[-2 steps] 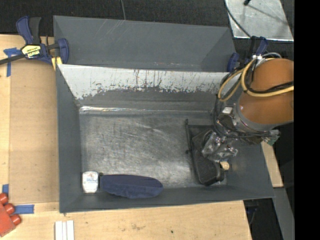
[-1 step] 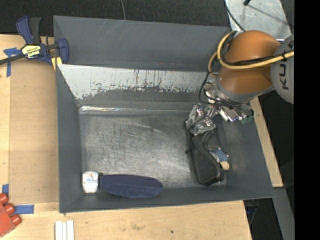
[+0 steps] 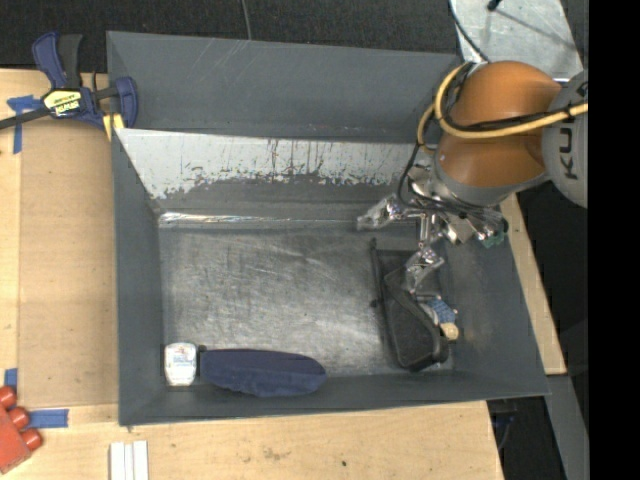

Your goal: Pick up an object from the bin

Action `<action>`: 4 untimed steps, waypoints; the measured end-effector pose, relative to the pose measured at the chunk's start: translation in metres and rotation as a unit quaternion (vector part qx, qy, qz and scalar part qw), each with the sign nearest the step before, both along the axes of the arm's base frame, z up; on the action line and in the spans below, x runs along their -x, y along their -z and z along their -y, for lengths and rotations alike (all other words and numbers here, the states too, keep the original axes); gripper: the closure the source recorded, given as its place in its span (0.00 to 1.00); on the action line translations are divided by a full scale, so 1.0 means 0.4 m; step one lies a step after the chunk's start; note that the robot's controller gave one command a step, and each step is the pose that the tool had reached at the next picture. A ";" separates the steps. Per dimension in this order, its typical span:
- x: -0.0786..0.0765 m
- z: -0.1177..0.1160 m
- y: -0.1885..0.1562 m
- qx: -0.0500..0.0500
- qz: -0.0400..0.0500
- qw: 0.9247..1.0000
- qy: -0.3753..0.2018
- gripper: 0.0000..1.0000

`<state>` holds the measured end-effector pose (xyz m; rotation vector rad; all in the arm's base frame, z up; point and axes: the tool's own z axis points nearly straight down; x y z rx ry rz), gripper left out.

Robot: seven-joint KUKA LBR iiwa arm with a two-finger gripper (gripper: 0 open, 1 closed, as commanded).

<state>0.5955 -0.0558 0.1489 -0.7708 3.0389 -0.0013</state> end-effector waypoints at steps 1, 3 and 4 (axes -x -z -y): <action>-0.070 0.084 0.076 0.002 0.007 0.996 0.086 0.00; -0.001 0.100 0.121 0.000 -0.001 1.000 0.022 1.00; -0.003 0.100 0.120 0.000 0.000 1.000 0.023 0.00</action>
Offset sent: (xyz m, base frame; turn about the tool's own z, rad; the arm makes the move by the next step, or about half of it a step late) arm 0.0310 -0.0407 -0.0478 0.1891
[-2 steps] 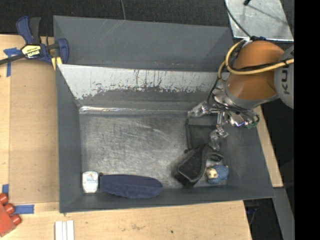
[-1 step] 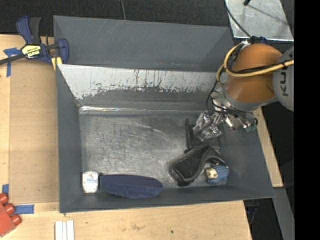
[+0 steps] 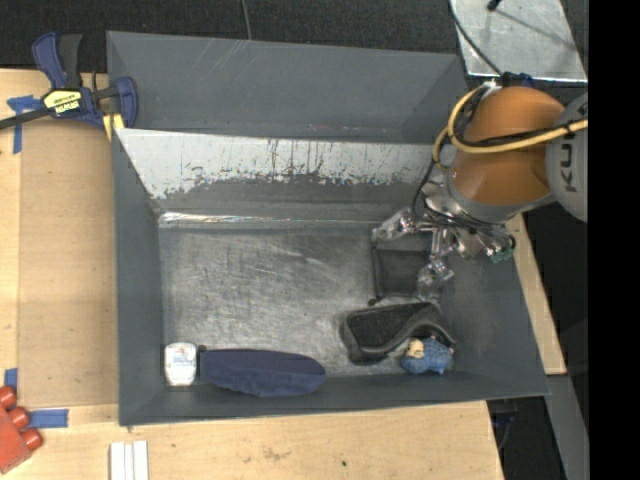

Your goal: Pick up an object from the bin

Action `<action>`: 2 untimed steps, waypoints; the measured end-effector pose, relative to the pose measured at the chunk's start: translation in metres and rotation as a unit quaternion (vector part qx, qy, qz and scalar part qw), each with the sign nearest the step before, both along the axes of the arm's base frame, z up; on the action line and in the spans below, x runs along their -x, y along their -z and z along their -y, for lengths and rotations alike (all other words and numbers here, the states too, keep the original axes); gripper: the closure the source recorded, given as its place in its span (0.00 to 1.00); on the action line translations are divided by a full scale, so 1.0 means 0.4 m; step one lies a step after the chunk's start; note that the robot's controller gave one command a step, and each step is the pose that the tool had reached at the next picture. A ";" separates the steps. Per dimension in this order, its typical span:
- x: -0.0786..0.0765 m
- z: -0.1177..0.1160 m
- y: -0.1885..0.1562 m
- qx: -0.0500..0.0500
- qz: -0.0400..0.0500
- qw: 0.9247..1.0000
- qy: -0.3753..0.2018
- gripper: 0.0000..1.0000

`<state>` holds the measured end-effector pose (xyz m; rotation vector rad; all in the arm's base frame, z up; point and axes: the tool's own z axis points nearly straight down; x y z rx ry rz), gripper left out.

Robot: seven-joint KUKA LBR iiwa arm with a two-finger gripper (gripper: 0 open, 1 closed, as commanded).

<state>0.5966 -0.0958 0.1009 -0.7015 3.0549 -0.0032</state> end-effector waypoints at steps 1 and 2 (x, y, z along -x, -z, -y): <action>0.067 0.022 -0.159 0.001 0.001 1.000 -0.027 0.00; 0.076 0.032 -0.037 0.004 0.009 0.999 -0.032 0.00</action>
Offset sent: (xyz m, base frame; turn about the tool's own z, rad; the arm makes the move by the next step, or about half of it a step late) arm -0.0278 -0.0077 0.0589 -0.0554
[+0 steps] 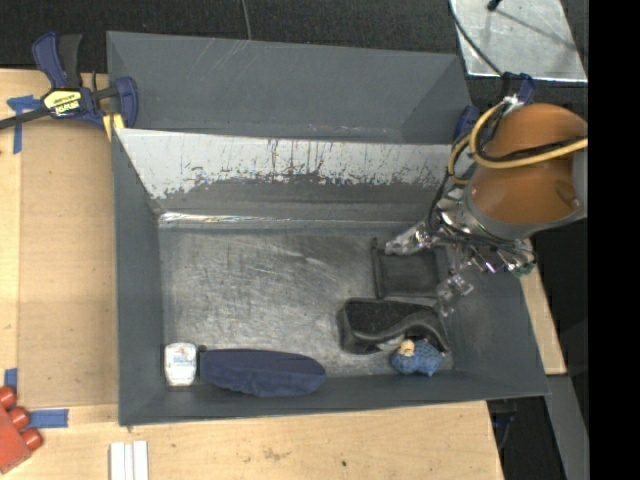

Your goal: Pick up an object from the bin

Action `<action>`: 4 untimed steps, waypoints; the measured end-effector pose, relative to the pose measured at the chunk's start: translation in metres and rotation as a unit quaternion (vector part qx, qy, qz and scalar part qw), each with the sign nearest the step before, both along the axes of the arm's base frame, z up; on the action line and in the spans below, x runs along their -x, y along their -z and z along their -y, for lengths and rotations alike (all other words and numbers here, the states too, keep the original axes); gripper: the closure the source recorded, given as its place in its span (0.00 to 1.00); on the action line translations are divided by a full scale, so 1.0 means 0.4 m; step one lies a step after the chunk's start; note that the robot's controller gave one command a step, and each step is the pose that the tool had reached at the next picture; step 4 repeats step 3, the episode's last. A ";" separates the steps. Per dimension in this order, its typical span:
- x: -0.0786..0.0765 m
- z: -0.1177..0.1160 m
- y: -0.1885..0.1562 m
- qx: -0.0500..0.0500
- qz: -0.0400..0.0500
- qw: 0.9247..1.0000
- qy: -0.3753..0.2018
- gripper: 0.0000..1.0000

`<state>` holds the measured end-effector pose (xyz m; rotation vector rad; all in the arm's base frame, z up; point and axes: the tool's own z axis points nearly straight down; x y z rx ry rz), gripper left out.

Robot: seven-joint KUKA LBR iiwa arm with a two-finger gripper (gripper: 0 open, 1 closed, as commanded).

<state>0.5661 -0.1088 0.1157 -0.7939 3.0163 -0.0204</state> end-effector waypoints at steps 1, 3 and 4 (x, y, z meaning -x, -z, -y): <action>0.111 -0.137 -0.086 -0.004 -0.011 1.000 -0.021 0.00; 0.027 -0.098 0.064 0.001 -0.012 0.992 -0.128 1.00; 0.027 -0.098 0.064 0.001 -0.012 0.992 -0.128 1.00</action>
Offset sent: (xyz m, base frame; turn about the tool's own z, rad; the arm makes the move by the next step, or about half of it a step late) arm -0.0443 0.0509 0.0309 -0.0362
